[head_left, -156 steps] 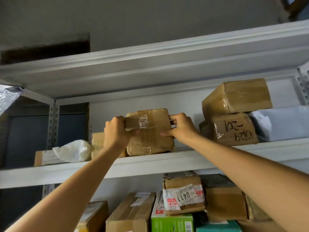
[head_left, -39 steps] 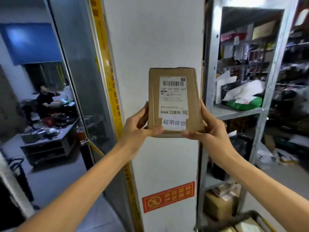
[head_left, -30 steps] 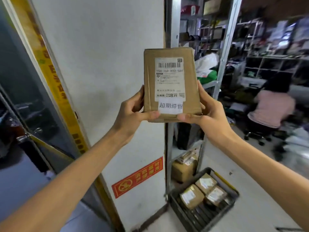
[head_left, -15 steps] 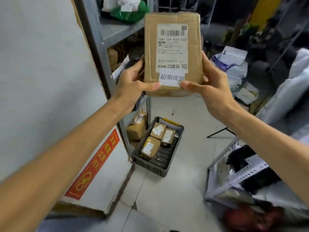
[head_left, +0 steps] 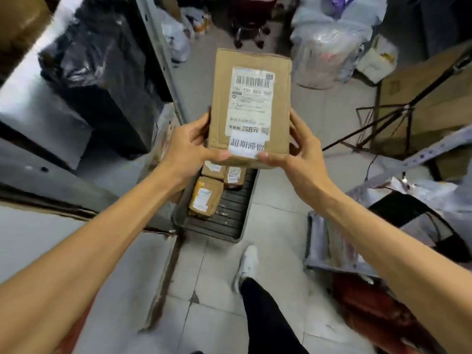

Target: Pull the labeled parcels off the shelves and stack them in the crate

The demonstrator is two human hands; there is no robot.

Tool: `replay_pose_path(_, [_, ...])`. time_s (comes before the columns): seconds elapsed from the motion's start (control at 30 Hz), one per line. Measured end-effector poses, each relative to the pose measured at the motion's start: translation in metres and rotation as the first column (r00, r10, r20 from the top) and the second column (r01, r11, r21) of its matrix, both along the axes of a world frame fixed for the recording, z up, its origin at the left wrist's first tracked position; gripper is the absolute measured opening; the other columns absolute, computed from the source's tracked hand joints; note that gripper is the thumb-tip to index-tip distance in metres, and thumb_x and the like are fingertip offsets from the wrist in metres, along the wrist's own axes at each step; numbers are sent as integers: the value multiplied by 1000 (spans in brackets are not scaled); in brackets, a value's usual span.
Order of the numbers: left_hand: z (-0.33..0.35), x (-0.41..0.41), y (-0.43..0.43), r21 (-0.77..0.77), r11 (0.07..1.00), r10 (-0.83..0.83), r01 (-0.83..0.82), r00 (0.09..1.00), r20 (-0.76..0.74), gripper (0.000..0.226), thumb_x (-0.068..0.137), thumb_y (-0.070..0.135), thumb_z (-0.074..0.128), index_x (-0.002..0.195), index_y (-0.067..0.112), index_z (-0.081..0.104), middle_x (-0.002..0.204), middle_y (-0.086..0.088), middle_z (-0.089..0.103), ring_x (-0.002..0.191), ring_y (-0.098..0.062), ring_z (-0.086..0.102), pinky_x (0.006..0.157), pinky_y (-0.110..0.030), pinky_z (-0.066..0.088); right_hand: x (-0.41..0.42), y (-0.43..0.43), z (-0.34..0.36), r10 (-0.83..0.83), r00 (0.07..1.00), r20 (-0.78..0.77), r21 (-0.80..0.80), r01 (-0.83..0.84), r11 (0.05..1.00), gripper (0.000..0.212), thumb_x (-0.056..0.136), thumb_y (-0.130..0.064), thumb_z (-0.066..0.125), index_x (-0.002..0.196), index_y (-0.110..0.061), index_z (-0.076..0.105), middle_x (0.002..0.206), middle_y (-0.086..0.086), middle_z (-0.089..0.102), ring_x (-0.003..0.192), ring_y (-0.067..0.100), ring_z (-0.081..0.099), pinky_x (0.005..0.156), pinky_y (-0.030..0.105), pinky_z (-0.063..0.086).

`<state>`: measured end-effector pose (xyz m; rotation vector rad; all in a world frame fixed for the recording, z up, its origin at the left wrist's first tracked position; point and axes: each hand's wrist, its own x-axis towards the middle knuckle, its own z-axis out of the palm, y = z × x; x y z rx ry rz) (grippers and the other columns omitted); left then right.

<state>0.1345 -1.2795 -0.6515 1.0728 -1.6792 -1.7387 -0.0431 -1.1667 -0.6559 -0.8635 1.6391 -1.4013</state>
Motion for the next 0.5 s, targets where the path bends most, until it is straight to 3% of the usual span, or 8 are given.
replay_pose_path(0.1, [-79,-20,-37,93,995,22,-26,999,42,93,65,-22,71,146,8,39,138,1,55,124,-8,55,97,-22,49,-17,-40,-71,-30,1000,10,84,29,996,95,65,12,79,144,-17,36,131,-8,56,114,-4,56,86,16,51])
replay_pose_path(0.2, [-154,-35,-61,176,983,44,-57,996,78,98,61,-28,68,148,5,35,141,-1,52,123,-6,54,97,-19,48,-24,-64,-146,-60,998,32,183,53,982,92,64,10,80,138,-22,36,131,-6,55,118,7,56,92,27,54])
replay_pose_path(0.3, [-219,-41,-75,253,963,66,-92,992,112,99,60,-32,64,147,5,34,133,6,53,105,7,59,88,-12,49,-23,-77,-219,-103,994,26,288,91,953,86,61,6,82,130,-21,39,128,-2,58,114,12,60,88,37,57])
replay_pose_path(0.43, [-316,-34,-85,340,932,81,-128,986,147,82,71,-27,61,142,9,42,128,5,60,109,1,61,92,-18,51,-13,-88,-311,-154,988,34,385,129,914,76,62,-1,85,122,-17,43,126,1,60,113,15,62,86,39,58])
replay_pose_path(0.5, [-361,-24,-82,358,919,94,-162,975,201,73,76,-23,61,136,17,46,114,12,67,104,2,64,88,-17,52,-2,-87,-353,-173,984,35,436,141,889,72,63,2,84,121,-13,44,124,2,61,110,14,62,84,36,59])
